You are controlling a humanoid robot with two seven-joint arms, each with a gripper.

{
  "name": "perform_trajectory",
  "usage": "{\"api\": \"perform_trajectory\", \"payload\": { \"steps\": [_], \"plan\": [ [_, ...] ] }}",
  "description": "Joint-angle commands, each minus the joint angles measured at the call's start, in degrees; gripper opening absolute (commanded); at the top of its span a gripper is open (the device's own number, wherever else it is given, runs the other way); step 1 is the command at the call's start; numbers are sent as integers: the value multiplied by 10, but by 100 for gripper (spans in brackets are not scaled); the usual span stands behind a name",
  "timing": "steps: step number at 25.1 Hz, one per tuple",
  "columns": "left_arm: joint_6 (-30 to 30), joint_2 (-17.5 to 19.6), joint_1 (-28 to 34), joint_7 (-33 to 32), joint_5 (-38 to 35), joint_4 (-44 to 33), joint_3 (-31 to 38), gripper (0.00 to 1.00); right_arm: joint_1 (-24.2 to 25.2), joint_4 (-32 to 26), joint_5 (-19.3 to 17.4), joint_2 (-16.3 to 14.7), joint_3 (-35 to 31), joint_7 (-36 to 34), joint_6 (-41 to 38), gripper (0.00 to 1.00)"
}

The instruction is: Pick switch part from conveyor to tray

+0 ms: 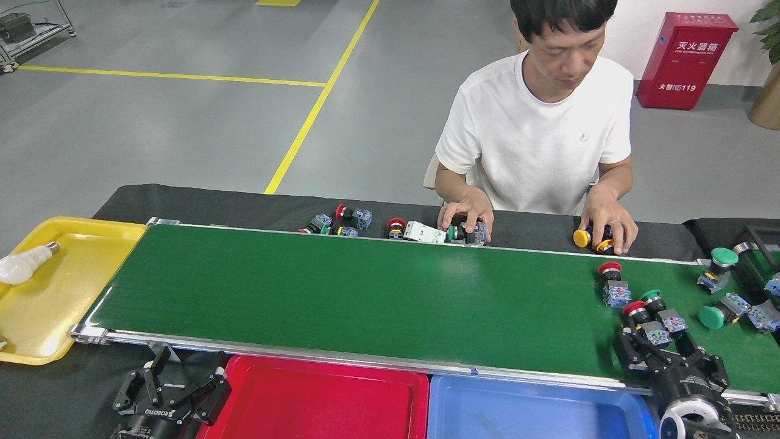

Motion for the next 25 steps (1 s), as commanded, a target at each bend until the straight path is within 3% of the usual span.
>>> {"api": "perform_trajectory", "payload": {
  "steps": [1,3,6,8,14,17,21,25],
  "plan": [
    [0,7,-9,2,-1,-3,-5,100,-12,2,-1,-8,-1,4,0,93],
    [-1,7,-9,2,-1,-3,-7,100,-12,2,-1,-9,0,19,-8,81],
    [-1,7,-9,2,-1,-3,-7,100,-11,1,-6,-12,19,35,-58,42],
    [-1,7,-9,2,-1,-3,-7,100,-11,-1,-23,-14,19,34,-90,29],
    [-1,9,-12,3,0,-5,-6,100,-5,-55,-50,-38,20,35,-141,29],
    [-1,16,-15,2,-3,-6,-6,100,19,-116,-81,-59,21,35,-229,30],
    [-1,43,-12,2,-2,-5,-2,100,42,-171,-87,-63,24,36,-375,30],
    [-1,41,-14,3,-1,-5,-1,100,49,-204,-90,-60,63,37,-505,30]
  ]
}}
